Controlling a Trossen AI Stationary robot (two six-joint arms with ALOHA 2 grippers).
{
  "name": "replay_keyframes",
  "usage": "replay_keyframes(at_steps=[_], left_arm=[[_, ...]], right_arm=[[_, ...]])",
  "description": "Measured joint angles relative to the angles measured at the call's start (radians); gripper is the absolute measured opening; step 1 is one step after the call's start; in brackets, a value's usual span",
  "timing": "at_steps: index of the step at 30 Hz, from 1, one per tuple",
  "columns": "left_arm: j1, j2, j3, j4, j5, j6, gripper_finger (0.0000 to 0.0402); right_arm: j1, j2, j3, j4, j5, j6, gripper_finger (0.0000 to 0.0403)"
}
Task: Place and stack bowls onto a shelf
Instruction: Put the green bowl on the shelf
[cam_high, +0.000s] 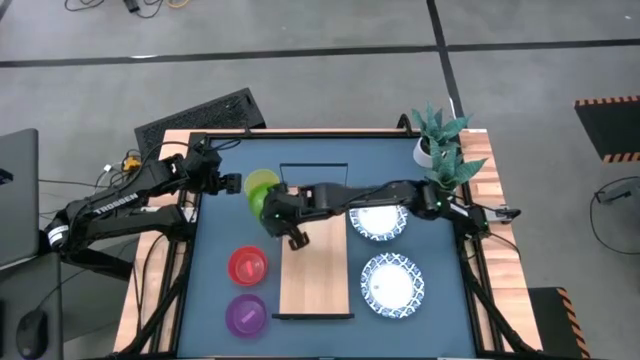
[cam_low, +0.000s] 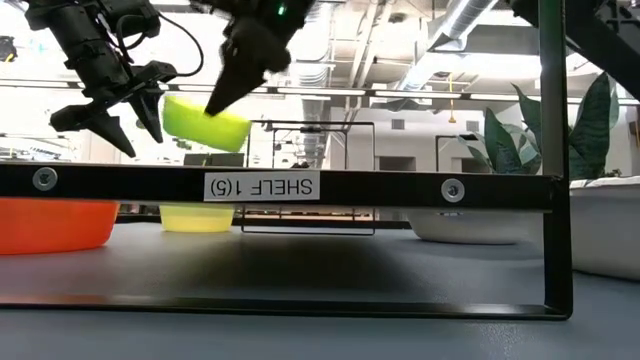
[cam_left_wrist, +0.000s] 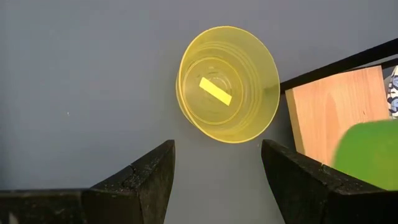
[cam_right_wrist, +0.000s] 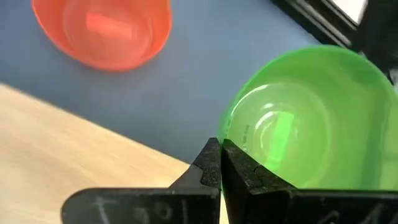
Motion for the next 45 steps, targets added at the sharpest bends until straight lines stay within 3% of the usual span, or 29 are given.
replay_keyframes(at_steps=[5, 13, 22, 26, 31, 37, 45], left_arm=[[0.000, -0.001, 0.000, 0.002, -0.013, 0.005, 0.0224], [0.000, 0.000, 0.001, 0.013, -0.012, -0.005, 0.0224], [0.000, -0.001, 0.001, 0.020, 0.106, 0.104, 0.0224], [-0.001, -0.001, 0.001, 0.030, 0.180, 0.149, 0.0224], [-0.015, 0.000, 0.001, 0.034, 0.225, 0.147, 0.0224], [-0.045, 0.000, 0.001, 0.034, 0.226, 0.150, 0.0224], [-0.089, 0.000, 0.000, 0.034, 0.226, 0.186, 0.0224]], right_arm=[[-0.017, -0.079, -0.001, -0.178, 0.003, 0.173, 0.0020], [0.006, -0.202, -0.001, -0.367, 0.023, 0.292, 0.0023], [0.034, -0.311, -0.002, -0.501, 0.110, 0.331, 0.0022], [0.028, -0.398, -0.001, -0.583, 0.108, 0.420, 0.0022], [0.126, -0.469, 0.000, -0.517, 0.110, 0.547, 0.0022], [0.299, -0.437, 0.001, -0.466, 0.165, 0.565, 0.0022], [0.443, -0.223, -0.002, -0.367, 0.146, 0.509, 0.0022]])
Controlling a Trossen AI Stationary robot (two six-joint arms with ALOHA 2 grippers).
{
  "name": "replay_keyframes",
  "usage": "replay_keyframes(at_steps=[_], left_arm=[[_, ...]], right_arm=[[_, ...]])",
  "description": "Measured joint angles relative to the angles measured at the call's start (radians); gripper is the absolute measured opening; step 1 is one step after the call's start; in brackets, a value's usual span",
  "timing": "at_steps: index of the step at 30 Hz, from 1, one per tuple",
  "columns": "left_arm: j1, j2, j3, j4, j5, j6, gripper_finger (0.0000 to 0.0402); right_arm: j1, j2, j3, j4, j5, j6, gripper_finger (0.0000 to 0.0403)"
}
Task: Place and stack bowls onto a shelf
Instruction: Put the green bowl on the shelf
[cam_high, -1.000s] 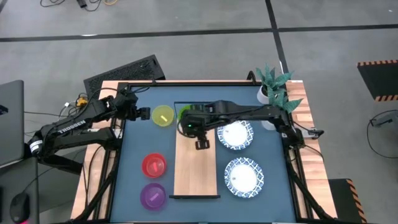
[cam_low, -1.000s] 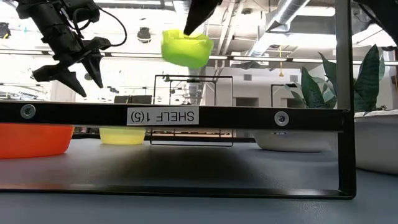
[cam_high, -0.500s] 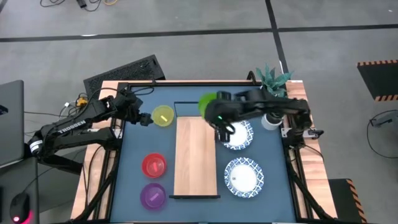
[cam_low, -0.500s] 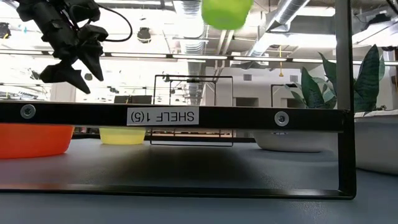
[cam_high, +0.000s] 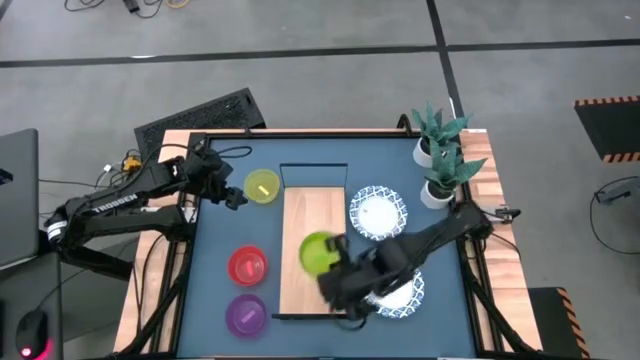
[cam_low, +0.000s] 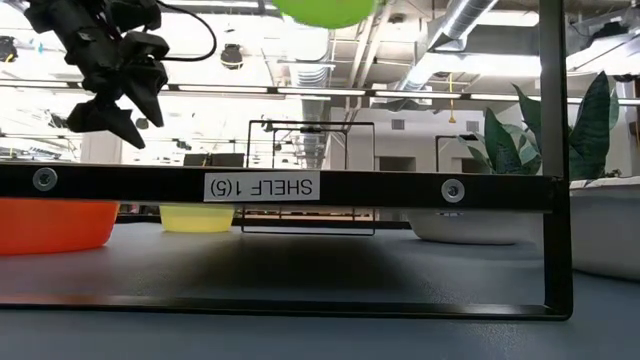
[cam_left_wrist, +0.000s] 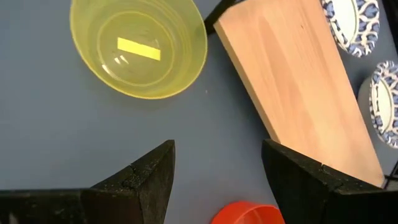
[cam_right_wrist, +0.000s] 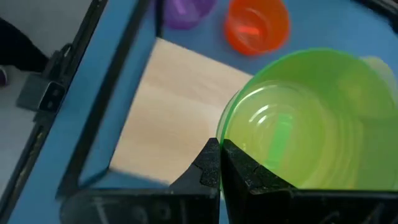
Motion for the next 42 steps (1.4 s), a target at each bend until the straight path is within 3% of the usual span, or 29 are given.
replay_keyframes(at_steps=[9, 18, 23, 26, 30, 33, 42], left_arm=[[-0.061, 0.000, 0.000, 0.000, 0.000, 0.051, 0.0224], [-0.081, 0.000, -0.001, 0.001, -0.016, 0.044, 0.0224], [-0.081, 0.000, -0.001, 0.000, -0.016, 0.055, 0.0224], [-0.081, 0.000, -0.001, 0.004, -0.016, 0.055, 0.0224], [-0.081, 0.000, -0.001, 0.004, -0.017, 0.055, 0.0224], [-0.081, 0.000, -0.001, 0.005, -0.017, 0.056, 0.0224], [-0.081, 0.000, -0.001, 0.022, -0.065, 0.066, 0.0224]], right_arm=[[0.018, 0.194, 0.000, 0.133, -0.150, -0.078, 0.0022], [0.007, 0.192, 0.001, 0.067, -0.173, -0.079, 0.0022], [0.014, 0.096, 0.000, -0.065, -0.117, -0.099, 0.0022], [0.023, 0.036, 0.002, -0.099, -0.076, -0.188, 0.0022], [0.017, 0.000, 0.002, -0.281, -0.058, -0.446, 0.0022], [0.003, -0.018, 0.000, -0.276, -0.017, -0.528, 0.0022], [-0.086, -0.005, 0.000, -0.231, -0.146, -0.788, 0.0021]])
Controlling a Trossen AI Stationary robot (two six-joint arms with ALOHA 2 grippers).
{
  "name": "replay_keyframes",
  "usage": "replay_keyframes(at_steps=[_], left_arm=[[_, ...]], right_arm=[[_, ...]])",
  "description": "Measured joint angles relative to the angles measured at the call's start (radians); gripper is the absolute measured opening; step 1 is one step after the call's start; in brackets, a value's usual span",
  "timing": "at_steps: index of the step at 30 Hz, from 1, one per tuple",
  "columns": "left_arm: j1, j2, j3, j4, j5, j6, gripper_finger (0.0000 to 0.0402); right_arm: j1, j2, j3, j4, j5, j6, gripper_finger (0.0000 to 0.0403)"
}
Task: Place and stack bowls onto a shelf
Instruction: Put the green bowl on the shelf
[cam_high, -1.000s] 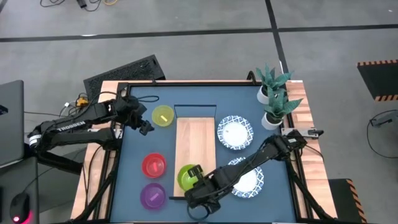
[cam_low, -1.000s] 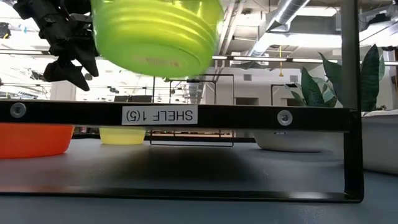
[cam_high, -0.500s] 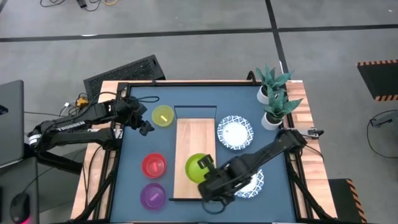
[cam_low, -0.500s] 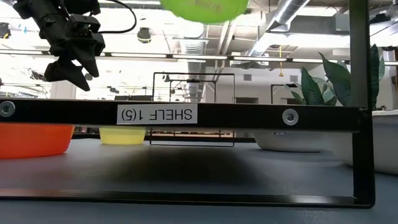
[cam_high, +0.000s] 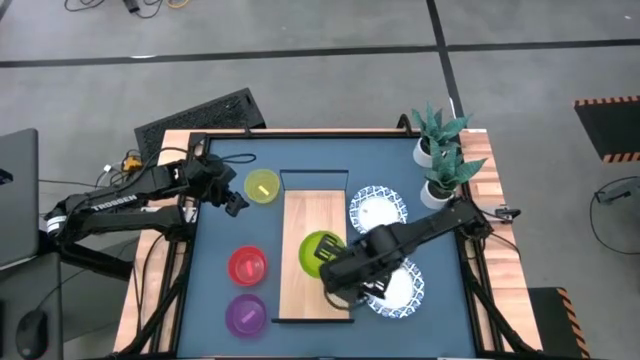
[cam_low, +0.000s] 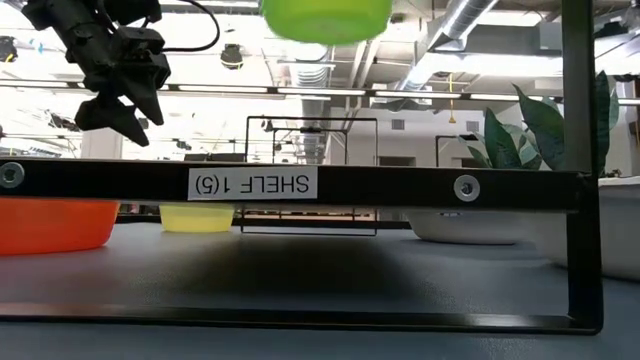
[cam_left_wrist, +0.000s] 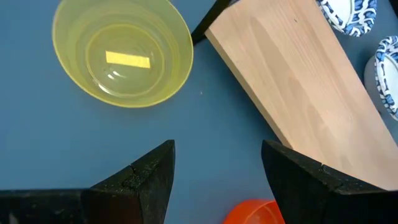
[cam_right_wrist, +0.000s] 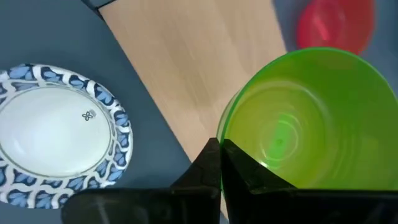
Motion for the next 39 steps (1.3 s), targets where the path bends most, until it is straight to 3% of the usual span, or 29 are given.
replay_keyframes(at_steps=[8, 15, 22, 29, 39], left_arm=[[0.000, 0.000, 0.000, 0.000, -0.006, 0.009, 0.0224], [0.000, 0.000, 0.000, 0.000, -0.019, 0.009, 0.0224], [0.000, 0.000, 0.000, 0.001, -0.031, 0.008, 0.0224], [0.000, 0.000, 0.000, 0.002, -0.032, 0.006, 0.0224], [0.000, -0.001, 0.000, 0.001, -0.039, -0.011, 0.0224]], right_arm=[[-0.042, 0.073, -0.001, 0.071, -0.040, -0.240, 0.0021], [-0.040, 0.142, 0.000, 0.096, -0.113, -0.334, 0.0020], [-0.021, 0.166, 0.000, 0.136, -0.174, -0.330, 0.0020], [-0.019, 0.171, 0.000, 0.169, -0.235, -0.224, 0.0020], [0.002, 0.236, -0.013, 0.177, -0.168, -0.170, 0.0020]])
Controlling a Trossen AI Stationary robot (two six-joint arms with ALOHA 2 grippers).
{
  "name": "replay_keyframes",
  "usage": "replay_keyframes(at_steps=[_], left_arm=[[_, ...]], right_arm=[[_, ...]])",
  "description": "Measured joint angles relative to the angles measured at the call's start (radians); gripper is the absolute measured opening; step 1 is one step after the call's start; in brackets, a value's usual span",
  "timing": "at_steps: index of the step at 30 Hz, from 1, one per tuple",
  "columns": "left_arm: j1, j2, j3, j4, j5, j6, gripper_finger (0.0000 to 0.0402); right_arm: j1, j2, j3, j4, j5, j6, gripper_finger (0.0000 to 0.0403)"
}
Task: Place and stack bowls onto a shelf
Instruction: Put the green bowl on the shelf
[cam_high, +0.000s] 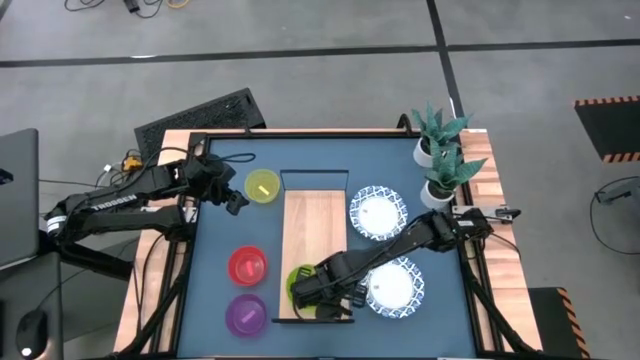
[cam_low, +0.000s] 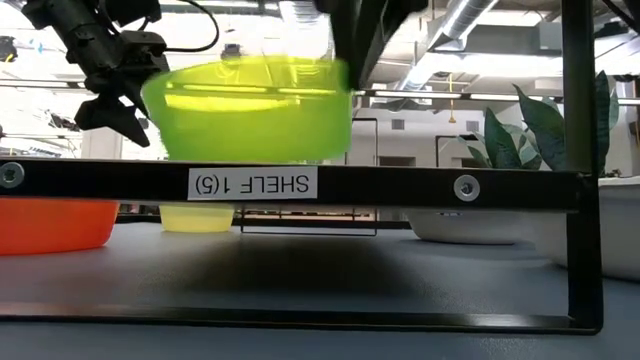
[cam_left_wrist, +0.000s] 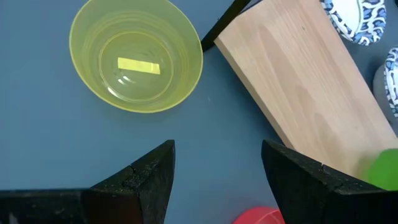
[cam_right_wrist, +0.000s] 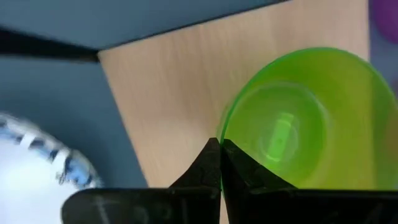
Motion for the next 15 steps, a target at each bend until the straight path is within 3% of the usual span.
replay_keyframes(at_steps=[15], left_arm=[[0.000, 0.001, 0.000, 0.002, -0.029, -0.011, 0.0224]], right_arm=[[0.007, -0.011, 0.000, -0.040, -0.020, 0.072, 0.0030]])
